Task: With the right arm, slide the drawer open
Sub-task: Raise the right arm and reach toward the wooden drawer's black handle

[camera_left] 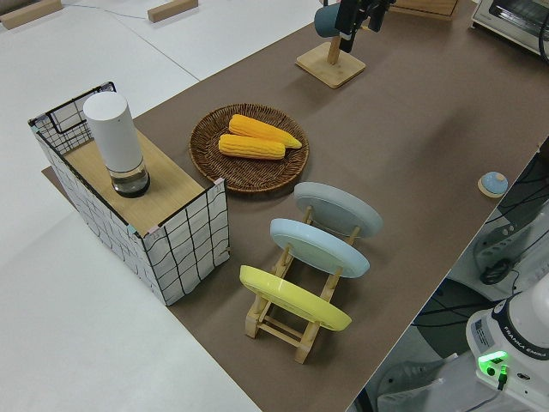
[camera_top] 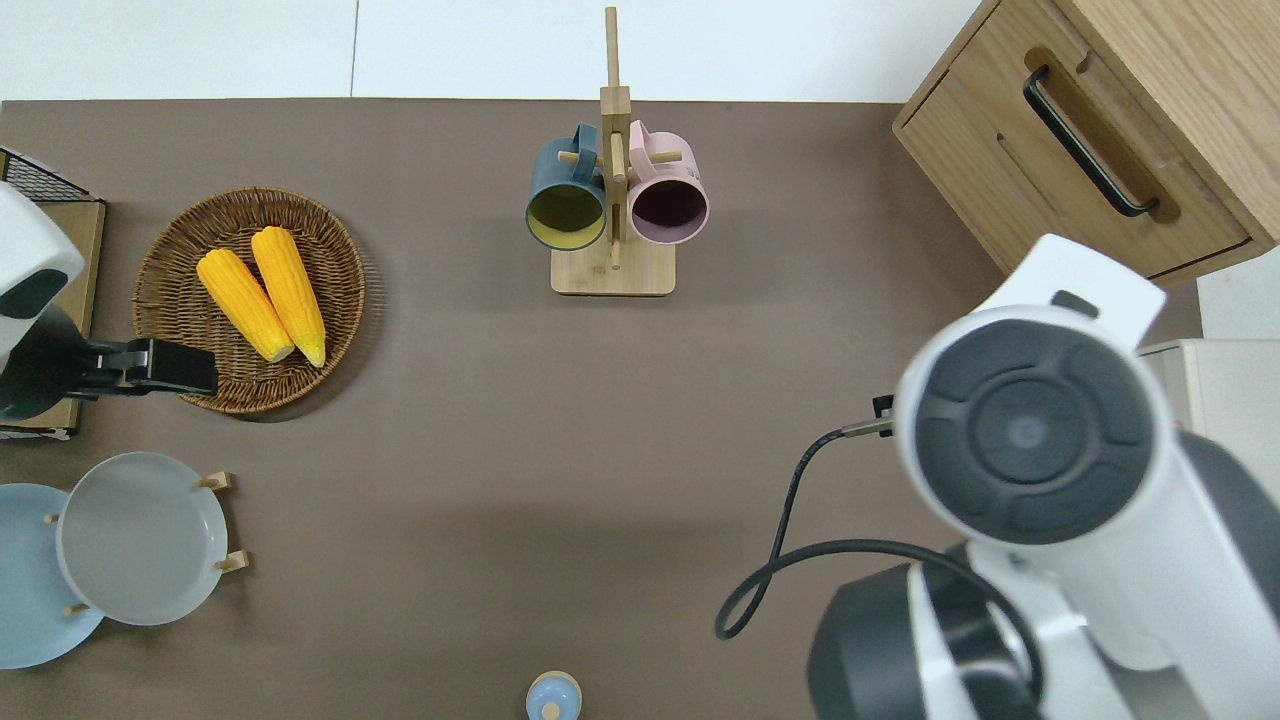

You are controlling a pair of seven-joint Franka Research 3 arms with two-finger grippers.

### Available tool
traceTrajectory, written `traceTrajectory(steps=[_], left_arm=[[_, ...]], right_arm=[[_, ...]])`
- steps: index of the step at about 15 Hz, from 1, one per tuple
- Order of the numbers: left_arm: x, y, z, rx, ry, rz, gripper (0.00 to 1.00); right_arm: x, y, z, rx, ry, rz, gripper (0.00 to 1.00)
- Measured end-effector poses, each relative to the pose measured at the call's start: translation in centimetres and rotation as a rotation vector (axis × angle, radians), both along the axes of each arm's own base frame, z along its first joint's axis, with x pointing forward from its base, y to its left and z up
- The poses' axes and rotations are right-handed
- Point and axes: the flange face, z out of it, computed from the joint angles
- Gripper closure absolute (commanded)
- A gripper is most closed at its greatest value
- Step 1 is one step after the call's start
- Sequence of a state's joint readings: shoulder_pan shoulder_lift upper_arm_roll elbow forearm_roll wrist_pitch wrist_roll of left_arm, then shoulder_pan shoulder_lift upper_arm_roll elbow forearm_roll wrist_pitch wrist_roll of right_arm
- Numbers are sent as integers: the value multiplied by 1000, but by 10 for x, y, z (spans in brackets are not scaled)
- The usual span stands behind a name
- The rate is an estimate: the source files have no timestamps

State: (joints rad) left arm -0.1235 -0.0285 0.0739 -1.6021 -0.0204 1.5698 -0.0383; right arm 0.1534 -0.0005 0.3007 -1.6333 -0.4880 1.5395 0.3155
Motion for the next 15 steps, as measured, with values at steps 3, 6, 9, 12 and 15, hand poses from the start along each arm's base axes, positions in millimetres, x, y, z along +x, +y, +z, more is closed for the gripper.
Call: traceTrajectory(steps=[3,6,9,12,15], left_arm=[[0,0,0,0,0,0,5],[0,0,0,0,0,0,2],[0,0,0,0,0,0,2],[0,0,0,0,0,0,5],[0,0,0,0,0,0,5]], right_arm=[[7,21,-19,-129,-20,61,21],[16,26,-32,-261,-46,102,21],[26,34,-56,-395,-56,154,21],[37,45,-86,-536,-95,173,21],[43,58,-136,-669,-142,177,21]])
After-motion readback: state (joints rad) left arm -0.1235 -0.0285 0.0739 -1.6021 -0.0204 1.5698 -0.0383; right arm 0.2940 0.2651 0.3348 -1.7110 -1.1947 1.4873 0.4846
